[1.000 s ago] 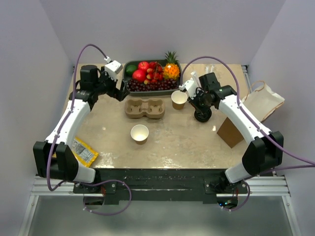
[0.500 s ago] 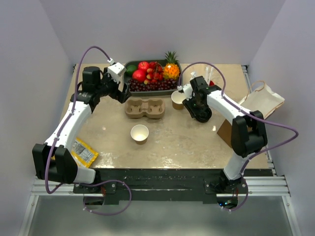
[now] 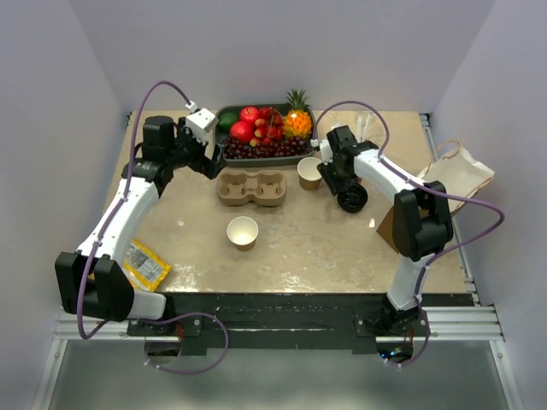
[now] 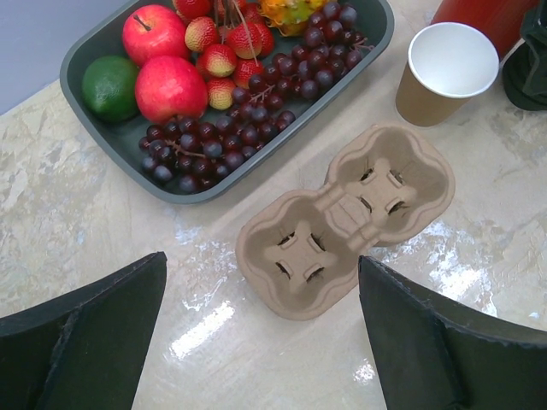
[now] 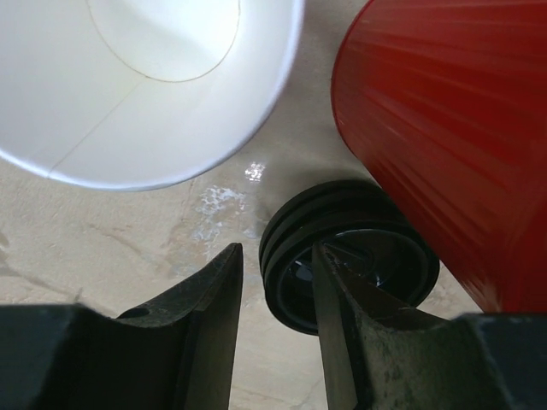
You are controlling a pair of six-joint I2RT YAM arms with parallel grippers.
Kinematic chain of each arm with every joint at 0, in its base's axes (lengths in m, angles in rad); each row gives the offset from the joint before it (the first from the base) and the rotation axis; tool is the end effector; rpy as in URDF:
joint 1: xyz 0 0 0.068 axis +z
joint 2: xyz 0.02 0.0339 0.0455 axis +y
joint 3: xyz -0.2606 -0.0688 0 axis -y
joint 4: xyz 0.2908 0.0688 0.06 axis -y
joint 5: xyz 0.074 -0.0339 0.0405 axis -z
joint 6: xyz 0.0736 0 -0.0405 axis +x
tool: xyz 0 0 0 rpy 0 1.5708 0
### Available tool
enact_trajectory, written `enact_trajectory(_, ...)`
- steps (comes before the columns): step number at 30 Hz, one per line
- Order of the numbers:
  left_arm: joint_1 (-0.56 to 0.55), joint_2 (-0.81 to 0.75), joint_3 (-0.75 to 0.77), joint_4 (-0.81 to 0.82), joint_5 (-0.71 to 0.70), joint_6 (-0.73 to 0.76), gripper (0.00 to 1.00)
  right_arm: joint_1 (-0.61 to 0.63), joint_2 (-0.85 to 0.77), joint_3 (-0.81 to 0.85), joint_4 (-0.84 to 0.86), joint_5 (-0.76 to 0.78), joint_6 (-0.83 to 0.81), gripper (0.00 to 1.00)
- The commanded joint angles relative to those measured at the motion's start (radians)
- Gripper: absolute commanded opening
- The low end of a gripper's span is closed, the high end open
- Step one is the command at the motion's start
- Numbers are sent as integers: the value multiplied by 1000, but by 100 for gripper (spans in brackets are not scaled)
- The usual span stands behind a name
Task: Pack the takeout coffee
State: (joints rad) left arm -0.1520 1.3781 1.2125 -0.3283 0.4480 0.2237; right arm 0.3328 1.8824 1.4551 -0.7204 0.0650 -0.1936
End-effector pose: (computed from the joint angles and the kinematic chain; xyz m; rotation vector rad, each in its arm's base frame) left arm 0.3810 -0.0906 0.3140 0.6468 1.9318 -0.4164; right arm 0.4268 0.1425 0.1612 -0.6880 2.6262 -0.0475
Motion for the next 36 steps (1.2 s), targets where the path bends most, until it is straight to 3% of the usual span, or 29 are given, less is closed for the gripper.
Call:
enact_trajectory(1,-4,-21,-2,28,-6,-6,98,-12,-2,16,1,32,22,40)
enact_trajectory(20,-4,-25,-10,34,-15,-18,98,-23,-13,-38,-1,-14,40,30)
enact_trajectory(36,-8,-27,-10,34,-15,-17,98,-31,-40,-32,-8,-31,31,10)
